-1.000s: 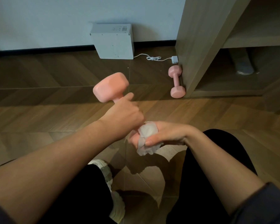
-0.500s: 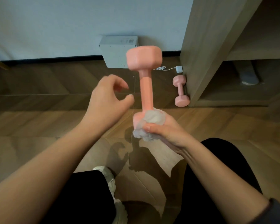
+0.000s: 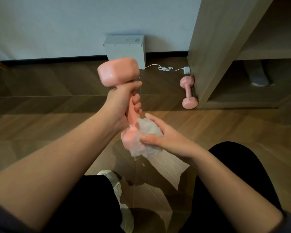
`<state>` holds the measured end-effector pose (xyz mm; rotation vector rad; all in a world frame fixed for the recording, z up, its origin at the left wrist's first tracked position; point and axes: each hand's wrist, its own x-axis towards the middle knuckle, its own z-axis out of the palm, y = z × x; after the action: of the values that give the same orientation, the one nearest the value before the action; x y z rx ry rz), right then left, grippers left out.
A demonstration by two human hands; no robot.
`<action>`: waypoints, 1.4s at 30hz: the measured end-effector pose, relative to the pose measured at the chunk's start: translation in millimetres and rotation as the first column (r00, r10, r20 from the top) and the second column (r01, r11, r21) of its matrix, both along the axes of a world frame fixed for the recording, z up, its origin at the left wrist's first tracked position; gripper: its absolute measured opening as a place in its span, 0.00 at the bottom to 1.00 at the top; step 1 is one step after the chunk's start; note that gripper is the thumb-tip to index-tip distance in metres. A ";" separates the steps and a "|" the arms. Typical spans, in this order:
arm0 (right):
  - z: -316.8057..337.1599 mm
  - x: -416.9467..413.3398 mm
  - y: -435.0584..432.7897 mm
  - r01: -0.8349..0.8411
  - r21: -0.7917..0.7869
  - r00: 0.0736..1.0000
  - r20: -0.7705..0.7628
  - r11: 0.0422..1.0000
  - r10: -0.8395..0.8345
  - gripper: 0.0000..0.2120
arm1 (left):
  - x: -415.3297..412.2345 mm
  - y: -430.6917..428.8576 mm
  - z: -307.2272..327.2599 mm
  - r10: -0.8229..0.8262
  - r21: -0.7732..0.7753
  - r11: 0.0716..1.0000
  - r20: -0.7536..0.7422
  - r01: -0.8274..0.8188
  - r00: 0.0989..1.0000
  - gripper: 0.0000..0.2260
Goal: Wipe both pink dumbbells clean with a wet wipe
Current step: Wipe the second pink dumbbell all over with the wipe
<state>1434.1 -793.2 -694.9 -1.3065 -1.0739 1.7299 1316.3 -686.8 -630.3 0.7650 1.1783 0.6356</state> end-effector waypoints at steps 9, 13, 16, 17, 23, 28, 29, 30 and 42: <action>-7.7 -18.6 1.4 0.317 0.547 0.673 0.445 0.775 -0.590 0.20 | -8.9 9.7 -4.4 0.091 0.059 0.994 -0.014 -0.090 0.996 0.15; -14.5 -24.6 1.1 0.187 0.661 0.633 0.484 0.726 -0.604 0.07 | -9.2 11.5 -8.3 0.136 0.063 0.989 -0.020 -0.134 0.991 0.13; -21.8 -30.1 0.4 0.176 0.483 0.681 0.569 0.858 -0.460 0.12 | -7.7 10.1 -10.2 0.133 0.066 0.989 -0.025 -0.131 0.991 0.12; -22.6 -31.5 1.8 0.209 0.386 0.760 0.514 0.899 -0.398 0.14 | -7.0 9.2 -10.0 0.119 0.071 0.991 -0.023 -0.117 0.993 0.12; -14.3 -21.8 15.6 0.282 -0.146 0.950 -0.097 0.948 -0.297 0.17 | -2.1 3.4 -6.3 -0.045 0.024 0.999 0.059 0.043 0.997 0.16; -13.3 -17.2 13.8 0.073 -0.406 0.793 -0.530 0.911 -0.300 0.19 | 4.2 2.5 -1.4 -0.216 -0.022 0.975 0.129 0.221 0.968 0.19; -14.1 -18.0 14.1 0.037 -0.410 0.786 -0.551 0.911 -0.280 0.19 | 4.9 2.1 -0.7 -0.245 -0.030 0.967 0.151 0.252 0.958 0.19; -15.9 -18.2 13.7 -0.009 -0.408 0.775 -0.579 0.913 -0.251 0.19 | 5.3 1.9 -0.1 -0.268 -0.038 0.960 0.176 0.278 0.947 0.20; -14.4 -8.0 13.6 0.176 -0.251 0.871 -0.410 0.952 -0.270 0.14 | 9.6 9.2 -0.9 -0.244 -0.006 0.969 0.119 0.246 0.963 0.18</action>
<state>1426.1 -779.6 -709.4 -1.0330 -0.4723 1.8701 1325.9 -677.6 -631.2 0.8289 0.9625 0.4549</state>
